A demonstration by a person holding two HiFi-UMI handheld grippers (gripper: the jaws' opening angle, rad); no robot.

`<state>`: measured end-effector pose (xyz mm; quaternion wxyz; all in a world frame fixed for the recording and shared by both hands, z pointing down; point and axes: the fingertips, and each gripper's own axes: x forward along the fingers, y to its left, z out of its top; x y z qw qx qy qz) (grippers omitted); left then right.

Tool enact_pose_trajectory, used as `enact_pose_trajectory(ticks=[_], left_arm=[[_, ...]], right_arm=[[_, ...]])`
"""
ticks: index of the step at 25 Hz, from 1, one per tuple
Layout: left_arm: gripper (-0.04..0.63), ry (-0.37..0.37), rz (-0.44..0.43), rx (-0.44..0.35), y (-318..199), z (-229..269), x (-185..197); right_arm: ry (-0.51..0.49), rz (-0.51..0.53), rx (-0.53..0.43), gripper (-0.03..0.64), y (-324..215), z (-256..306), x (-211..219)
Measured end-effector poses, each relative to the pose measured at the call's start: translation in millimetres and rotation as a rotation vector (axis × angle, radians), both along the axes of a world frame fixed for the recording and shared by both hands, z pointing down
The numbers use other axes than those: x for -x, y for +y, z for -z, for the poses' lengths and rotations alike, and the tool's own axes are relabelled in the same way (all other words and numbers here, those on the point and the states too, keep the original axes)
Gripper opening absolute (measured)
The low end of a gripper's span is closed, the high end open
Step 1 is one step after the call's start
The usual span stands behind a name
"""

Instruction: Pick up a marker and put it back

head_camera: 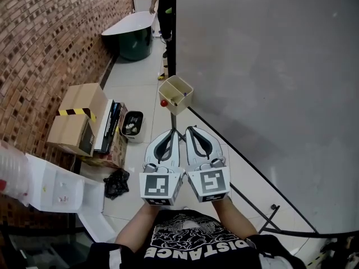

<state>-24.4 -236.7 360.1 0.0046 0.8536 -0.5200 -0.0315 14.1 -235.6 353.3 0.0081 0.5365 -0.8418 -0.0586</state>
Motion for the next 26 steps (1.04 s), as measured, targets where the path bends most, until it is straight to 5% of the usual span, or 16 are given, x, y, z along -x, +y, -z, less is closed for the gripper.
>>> enact_pose_trajectory(ticks=[26], left_arm=[[0.005,-0.02,0.008,0.003,-5.6,-1.6,1.9]], right_arm=[[-0.002,0.017,0.001,0.003,-8.0,-2.4,3.7]])
